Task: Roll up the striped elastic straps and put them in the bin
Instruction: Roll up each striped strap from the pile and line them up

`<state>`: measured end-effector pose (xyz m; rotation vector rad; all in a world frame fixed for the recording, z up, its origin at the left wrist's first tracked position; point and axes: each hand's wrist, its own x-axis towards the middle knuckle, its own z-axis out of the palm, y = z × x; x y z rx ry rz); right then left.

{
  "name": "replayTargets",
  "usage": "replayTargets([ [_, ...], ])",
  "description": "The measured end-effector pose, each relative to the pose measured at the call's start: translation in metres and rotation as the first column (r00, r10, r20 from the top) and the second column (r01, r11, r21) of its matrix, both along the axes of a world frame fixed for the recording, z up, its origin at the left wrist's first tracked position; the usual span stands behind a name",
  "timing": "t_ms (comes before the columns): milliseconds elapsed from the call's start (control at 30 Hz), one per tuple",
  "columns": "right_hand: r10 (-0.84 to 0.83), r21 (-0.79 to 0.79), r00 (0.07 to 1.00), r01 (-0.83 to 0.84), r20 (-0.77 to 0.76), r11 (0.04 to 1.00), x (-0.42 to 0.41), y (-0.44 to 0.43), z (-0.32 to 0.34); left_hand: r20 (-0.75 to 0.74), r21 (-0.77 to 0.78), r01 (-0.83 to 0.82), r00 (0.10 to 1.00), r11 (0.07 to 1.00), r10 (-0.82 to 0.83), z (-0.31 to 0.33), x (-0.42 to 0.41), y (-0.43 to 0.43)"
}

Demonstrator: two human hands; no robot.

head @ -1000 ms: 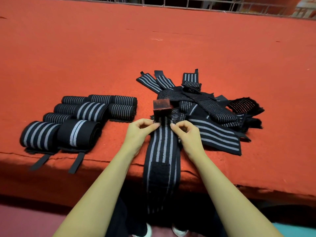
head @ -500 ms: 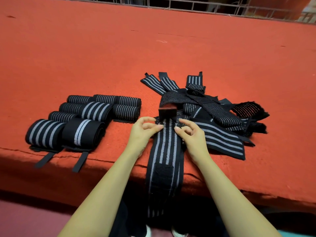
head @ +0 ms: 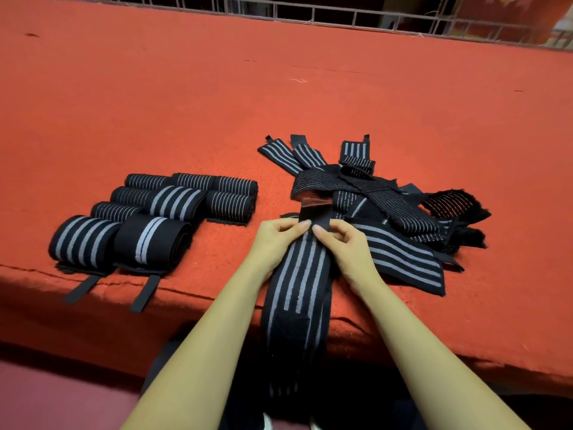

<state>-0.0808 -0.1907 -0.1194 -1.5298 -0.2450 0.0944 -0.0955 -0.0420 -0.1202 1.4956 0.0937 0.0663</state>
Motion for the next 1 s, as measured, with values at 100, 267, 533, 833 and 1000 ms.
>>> replayTargets([
  [100, -0.079, -0.026, 0.993, 0.081, 0.087, 0.996, 0.006, 0.0, 0.002, 0.004, 0.034, 0.006, 1.0, 0.999, -0.006, 0.001, -0.002, -0.005],
  [267, -0.053, -0.152, 0.994, 0.068, 0.099, 0.986, 0.012, 0.006, 0.007, 0.026, 0.034, -0.062, 0.998, 0.997, 0.062, 0.009, 0.003, -0.001],
  [533, -0.031, -0.28, 0.975, 0.093, 0.219, 0.956, 0.016, 0.02, 0.03, 0.177, 0.153, -0.224, 0.964, 0.963, 0.196, 0.024, 0.016, 0.002],
  [833, 0.086, -0.084, 0.992, -0.093, -0.089, 0.992, -0.005, 0.019, 0.017, 0.26, 0.395, -0.284, 0.947, 0.874, 0.191, 0.027, 0.018, 0.001],
  [1000, 0.061, -0.142, 0.996, -0.07, -0.066, 0.987, -0.008, 0.007, 0.001, 0.23, 0.319, -0.11, 0.972, 0.941, 0.036, 0.024, 0.015, 0.0],
])
